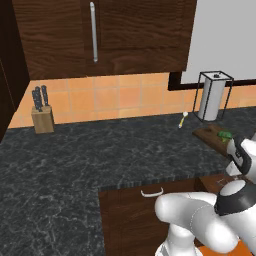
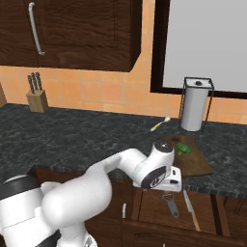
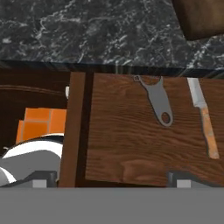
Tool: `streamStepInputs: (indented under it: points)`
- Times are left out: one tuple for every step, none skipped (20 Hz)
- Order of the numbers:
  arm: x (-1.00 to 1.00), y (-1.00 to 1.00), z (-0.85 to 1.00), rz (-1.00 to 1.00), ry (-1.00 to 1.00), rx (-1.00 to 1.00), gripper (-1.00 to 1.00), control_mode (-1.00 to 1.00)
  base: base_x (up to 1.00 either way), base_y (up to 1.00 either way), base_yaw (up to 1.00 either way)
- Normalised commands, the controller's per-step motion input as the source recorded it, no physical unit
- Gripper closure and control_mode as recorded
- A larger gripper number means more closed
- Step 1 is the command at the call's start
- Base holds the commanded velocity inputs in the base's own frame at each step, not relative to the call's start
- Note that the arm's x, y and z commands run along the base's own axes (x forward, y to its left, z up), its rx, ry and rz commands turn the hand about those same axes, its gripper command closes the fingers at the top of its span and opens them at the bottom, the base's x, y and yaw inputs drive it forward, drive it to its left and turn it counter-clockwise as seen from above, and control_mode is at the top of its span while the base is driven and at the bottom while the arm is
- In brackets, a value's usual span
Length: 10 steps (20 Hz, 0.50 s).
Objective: Place the appropriate cutting tool for cutting the broccoli skin on the cutting board.
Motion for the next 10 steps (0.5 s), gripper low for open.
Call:
streamStepInputs:
  points:
    - [-0.42,-0.08,-0.3,0.0,0.07,0.0,-1.0,-1.0,0.0,0.0,0.0]
    - [-0.26,-0.38,-0.32,0.0,0.06,0.0,-1.0,-1.0,0.0,0.0,0.0]
    - [-0.24,-0.41,-0.41,0.0,0.05,0.0,-1.0,-1.0,0.0,0.0,0.0]
    - [-0.07,-0.29,-0.44,0.0,0.13,0.0,-1.0,-1.0,0.0,0.0,0.0]
    - [0.0,-0.35,-0.46,0.0,0.19,0.0,-1.0,-1.0,0.0,0.0,0.0]
    - [0.0,-0.32,-0.51,0.0,0.22,0.0,-1.0,-1.0,0.0,0.0,0.0]
    - [0.0,-0.11,-0.61,0.0,0.31,-0.03,-1.0,-1.0,0.0,0.0,0.0]
    - [0.0,-0.24,-0.69,0.0,0.32,0.0,-1.0,-1.0,0.0,0.0,0.0]
    - [0.0,-0.34,-0.74,0.0,0.3,0.0,-1.0,-1.0,0.0,0.0,0.0]
    - [0.0,-0.26,-0.69,0.0,0.29,0.0,-1.0,-1.0,0.0,0.0,0.0]
